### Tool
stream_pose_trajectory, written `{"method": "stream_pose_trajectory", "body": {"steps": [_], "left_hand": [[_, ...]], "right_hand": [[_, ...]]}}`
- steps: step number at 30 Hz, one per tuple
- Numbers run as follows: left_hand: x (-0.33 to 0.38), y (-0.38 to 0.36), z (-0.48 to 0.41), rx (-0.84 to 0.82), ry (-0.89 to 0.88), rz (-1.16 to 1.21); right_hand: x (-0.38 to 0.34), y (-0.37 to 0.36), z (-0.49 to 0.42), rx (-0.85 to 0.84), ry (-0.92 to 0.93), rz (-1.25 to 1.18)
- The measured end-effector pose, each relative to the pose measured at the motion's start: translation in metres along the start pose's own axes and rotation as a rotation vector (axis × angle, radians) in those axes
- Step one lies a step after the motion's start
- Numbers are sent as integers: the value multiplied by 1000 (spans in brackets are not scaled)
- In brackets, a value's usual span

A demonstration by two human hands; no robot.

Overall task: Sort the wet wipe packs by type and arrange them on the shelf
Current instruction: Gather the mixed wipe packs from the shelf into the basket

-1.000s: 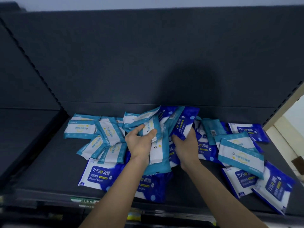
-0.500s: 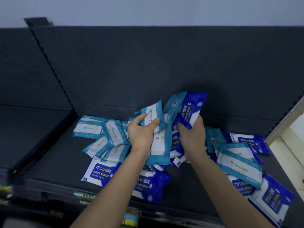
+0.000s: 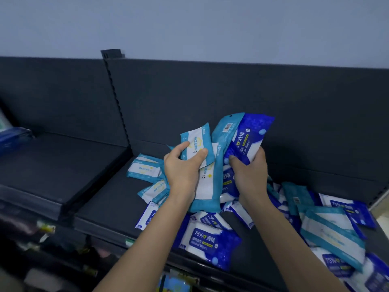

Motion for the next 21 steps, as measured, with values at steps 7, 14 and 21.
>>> {"method": "stream_pose_trajectory", "body": {"steps": [7, 14, 21], "left_hand": [[22, 76, -8, 38, -16, -9], [67, 183, -6, 180, -112, -16], [100, 327, -2, 398, -164, -131]], "right_hand": [[-8, -66, 43, -52, 5, -18], [-12, -158, 98, -171, -5, -67], [-12, -276, 184, -350, -20, -159]]}}
Point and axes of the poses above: each hand's wrist, its own z-axis away from the middle knuckle, its own y-axis out of the back of the hand, x = y × z, the point moved 6 cm from there along -z, towards the middle knuckle, and after that the axes turned 4 degrees about y, right-handed, at the moved point
